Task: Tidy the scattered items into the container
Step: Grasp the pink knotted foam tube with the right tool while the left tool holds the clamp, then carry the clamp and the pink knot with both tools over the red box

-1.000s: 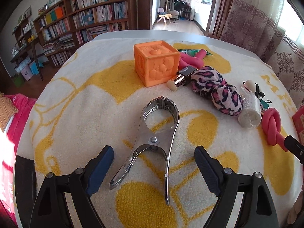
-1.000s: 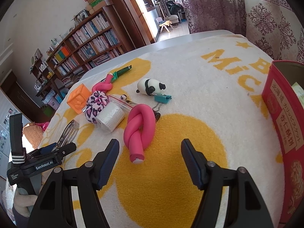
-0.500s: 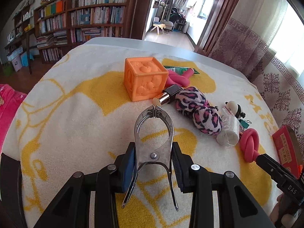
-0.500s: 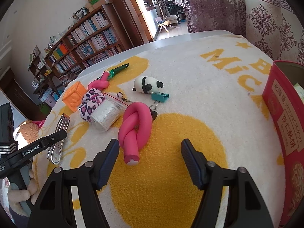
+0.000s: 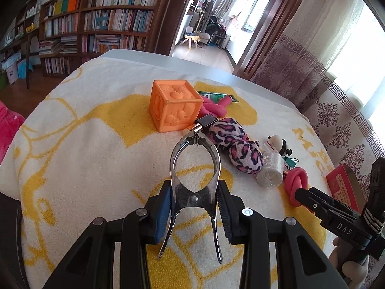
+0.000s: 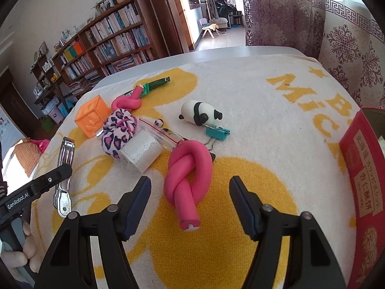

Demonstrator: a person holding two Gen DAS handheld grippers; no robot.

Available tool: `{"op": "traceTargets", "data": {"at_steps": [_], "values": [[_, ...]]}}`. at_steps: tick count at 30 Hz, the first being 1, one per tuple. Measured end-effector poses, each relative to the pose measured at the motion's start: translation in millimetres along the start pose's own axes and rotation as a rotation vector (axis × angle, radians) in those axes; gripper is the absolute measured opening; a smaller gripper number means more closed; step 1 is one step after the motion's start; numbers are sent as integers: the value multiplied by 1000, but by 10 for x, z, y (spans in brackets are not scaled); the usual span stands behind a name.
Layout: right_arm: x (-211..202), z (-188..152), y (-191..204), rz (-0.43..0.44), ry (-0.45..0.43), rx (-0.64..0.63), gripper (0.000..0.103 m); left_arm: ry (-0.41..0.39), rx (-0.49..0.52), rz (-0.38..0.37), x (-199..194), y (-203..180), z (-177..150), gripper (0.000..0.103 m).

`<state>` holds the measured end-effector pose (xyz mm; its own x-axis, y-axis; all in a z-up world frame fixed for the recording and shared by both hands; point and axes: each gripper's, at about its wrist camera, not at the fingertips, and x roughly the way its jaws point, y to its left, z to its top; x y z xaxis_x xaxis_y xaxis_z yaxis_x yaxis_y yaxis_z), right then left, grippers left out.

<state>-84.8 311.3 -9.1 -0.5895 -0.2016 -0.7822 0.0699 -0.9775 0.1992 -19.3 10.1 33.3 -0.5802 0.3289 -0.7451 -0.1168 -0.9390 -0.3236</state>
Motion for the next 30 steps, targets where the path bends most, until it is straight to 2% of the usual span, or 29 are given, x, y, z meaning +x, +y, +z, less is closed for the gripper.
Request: {"op": "traceTargets", "data": {"at_steps": [2,3,4,6,14,30], "values": [[81,12,37,-23,14,-26,64,-1,5,-9,-14,-16,-7,38],[124,6,45,-30,28,-35,46,-2,7,-13,-23,-24,-10,38],[142,-6,44,-37,31,-40,44,-3,9,-16,-30,-30,-11,38],[116,-34,41,-56,22,-46,43,-6,11,-21,-41,-47,-13,38],[-277,-138,-109,-33,-50,6,43,-14,21,-51,-117,-185,-8,38],[-983,-310,-485,6,-187,108,43,-47,123,-91,-352,-811,-48,38]]}}
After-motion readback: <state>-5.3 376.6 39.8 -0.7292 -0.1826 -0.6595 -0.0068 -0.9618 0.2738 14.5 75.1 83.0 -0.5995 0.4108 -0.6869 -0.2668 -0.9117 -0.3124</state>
